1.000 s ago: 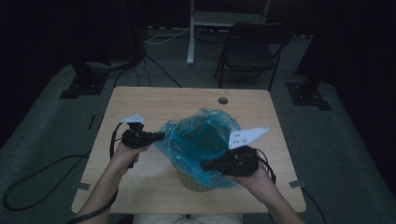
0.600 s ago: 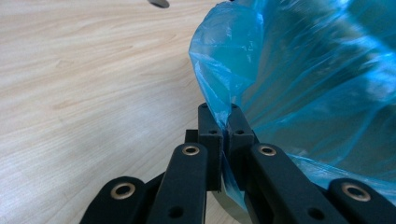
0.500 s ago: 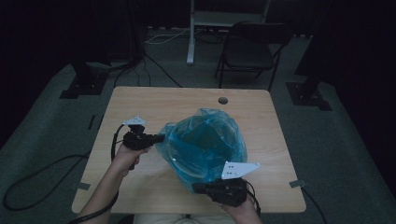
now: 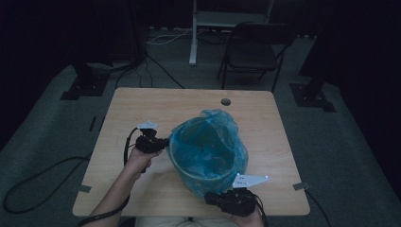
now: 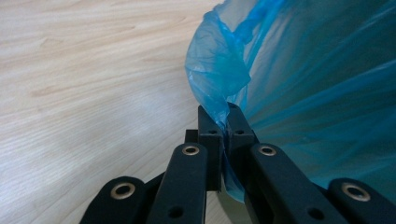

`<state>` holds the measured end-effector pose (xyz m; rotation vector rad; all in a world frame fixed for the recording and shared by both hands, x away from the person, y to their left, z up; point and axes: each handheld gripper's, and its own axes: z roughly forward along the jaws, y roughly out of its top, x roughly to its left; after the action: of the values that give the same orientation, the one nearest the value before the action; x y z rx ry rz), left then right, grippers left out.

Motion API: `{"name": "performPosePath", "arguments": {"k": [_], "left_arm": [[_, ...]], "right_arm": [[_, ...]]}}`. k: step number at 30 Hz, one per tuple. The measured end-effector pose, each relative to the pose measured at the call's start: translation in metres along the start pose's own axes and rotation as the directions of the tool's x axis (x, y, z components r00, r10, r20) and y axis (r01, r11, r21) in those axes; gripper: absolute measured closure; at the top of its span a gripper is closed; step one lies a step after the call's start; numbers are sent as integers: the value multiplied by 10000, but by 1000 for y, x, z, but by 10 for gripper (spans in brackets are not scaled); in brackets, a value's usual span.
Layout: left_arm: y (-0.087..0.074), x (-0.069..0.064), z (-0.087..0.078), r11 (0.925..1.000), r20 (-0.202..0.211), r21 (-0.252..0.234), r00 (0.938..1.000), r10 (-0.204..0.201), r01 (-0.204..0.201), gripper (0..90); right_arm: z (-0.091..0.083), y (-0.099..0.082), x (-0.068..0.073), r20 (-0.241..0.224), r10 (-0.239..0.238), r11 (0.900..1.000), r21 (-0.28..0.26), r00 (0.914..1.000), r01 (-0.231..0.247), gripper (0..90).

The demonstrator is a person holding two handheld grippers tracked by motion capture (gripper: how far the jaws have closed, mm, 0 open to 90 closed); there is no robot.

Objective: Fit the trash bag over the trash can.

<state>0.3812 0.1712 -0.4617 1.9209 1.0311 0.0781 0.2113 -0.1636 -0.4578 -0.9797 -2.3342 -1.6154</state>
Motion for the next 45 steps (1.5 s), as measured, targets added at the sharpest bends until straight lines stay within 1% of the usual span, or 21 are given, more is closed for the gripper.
{"name": "performPosePath", "arguments": {"k": [5,6,7,8,9,10,12,13,17,18,21,24,25,26,27,29,30,31,34,40,45], "left_arm": [[1,-1,-5,9999,-2,-137,10000,1,-1,886],[1,-1,-6,9998,51,-181,10000,-38,39,886],[1,-1,-7,9997,45,-230,10000,-36,37,886],[1,0,-8,9996,96,-283,9999,-47,50,886],[0,0,-9,9993,269,-357,9996,-113,122,886],[0,-1,-10,9991,310,-393,9994,-157,169,886],[0,-1,-11,9992,328,-390,9994,-116,129,886],[0,-1,-11,9992,302,-384,9995,-94,106,886],[1,-2,-14,9992,350,-410,9994,-18,33,886],[1,-3,-15,9992,360,-409,9994,-2,16,886],[2,-3,-17,9993,323,-380,9995,69,-57,886],[2,-3,-18,9993,301,-358,9995,61,-51,886],[2,-4,-18,9993,280,-372,9996,70,-59,886],[2,-4,-19,9993,285,-379,9996,71,-60,886],[2,-4,-19,9991,294,-410,9995,65,-52,886],[1,-4,-20,9994,289,-345,9995,106,-96,886],[0,-4,-20,9994,301,-341,9995,97,-87,887],[0,-4,-20,9994,346,-333,9994,78,-67,887],[-3,-3,-18,9997,290,-246,9996,64,-57,887],[-10,0,-13,10000,207,-33,9998,-42,43,887],[-12,3,-5,9997,112,191,9998,-158,156,887]], "right_arm": [[-36,17,7,-8,-1,9950,-997,10000,0,690],[-50,22,9,15,-25,9911,-1334,10000,27,667],[-76,33,8,485,-24,9786,-2053,9988,123,644],[-76,33,8,485,-24,9786,-2053,9988,123,644],[-84,37,7,876,-97,9743,-2234,9961,292,622],[-95,45,3,1424,-67,9680,-2475,9898,422,602],[-107,58,-6,2020,23,9586,-2793,9794,553,566],[-112,74,-20,2433,171,9574,-2838,9698,544,518],[-107,96,-37,2715,295,9598,-2766,9620,487,480],[-98,109,-44,2840,225,9663,-2519,9586,520,464],[-88,118,-48,2821,125,9728,-2253,9593,536,447],[-76,127,-53,3242,-107,9813,-1784,9459,722,446],[-70,129,-57,3646,-142,9855,-1525,9310,747,500],[-70,129,-57,3646,-142,9855,-1525,9310,747,500],[-69,128,-59,3906,-253,9869,-1370,9202,852,544],[-70,125,-62,4014,-281,9906,-1114,9155,793,760],[-73,121,-62,4185,-346,9908,-1044,9076,859,890],[-73,121,-62,4185,-346,9908,-1044,9076,859,890],[-79,109,-65,4459,-253,9926,-953,8947,756,900],[-75,96,-80,4511,210,9954,-933,8922,237,900],[-62,91,-96,4705,414,9974,-713,8814,-88,900]]}}
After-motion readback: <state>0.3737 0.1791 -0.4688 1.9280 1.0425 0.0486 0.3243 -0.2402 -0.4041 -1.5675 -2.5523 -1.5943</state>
